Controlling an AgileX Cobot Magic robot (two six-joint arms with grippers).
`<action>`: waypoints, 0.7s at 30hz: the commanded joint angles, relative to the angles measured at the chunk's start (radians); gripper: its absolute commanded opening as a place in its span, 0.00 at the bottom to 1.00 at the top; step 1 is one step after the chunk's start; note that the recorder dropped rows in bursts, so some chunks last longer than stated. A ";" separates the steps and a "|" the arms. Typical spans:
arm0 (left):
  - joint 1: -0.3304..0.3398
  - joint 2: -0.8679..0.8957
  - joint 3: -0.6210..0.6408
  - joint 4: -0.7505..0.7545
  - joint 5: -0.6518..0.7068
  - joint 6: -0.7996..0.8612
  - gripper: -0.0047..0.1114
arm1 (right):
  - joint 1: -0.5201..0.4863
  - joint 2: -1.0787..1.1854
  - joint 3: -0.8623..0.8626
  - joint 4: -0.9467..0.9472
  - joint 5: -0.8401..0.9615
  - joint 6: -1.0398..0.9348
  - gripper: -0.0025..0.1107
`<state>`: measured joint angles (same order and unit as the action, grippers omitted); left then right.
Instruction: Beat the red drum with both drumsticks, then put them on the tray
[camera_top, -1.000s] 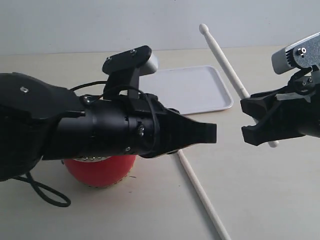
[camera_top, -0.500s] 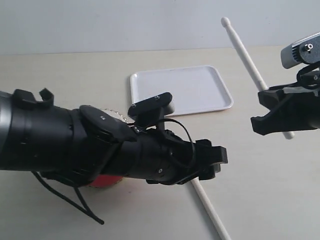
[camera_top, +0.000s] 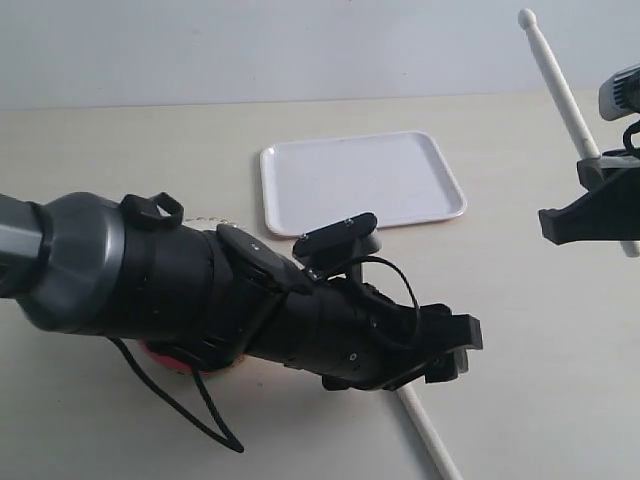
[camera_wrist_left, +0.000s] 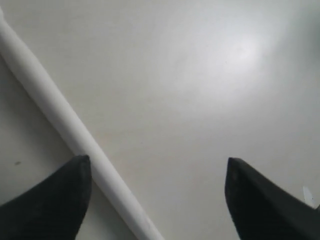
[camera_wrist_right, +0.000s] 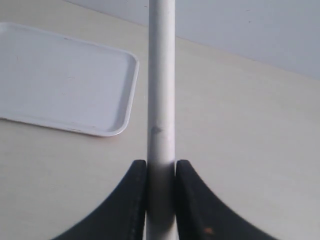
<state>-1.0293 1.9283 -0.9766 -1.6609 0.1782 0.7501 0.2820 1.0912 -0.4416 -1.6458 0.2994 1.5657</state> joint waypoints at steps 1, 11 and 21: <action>-0.006 0.022 -0.006 -0.003 0.010 -0.019 0.67 | 0.003 -0.006 0.005 -0.011 0.008 0.005 0.02; -0.006 0.084 -0.006 -0.003 -0.039 -0.062 0.66 | 0.003 -0.006 0.005 -0.011 -0.050 0.005 0.02; -0.006 0.109 -0.005 0.009 -0.048 -0.077 0.55 | 0.003 -0.006 0.005 -0.011 -0.072 0.005 0.02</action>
<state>-1.0293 2.0095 -0.9940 -1.6609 0.1479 0.6839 0.2820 1.0912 -0.4399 -1.6466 0.2341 1.5657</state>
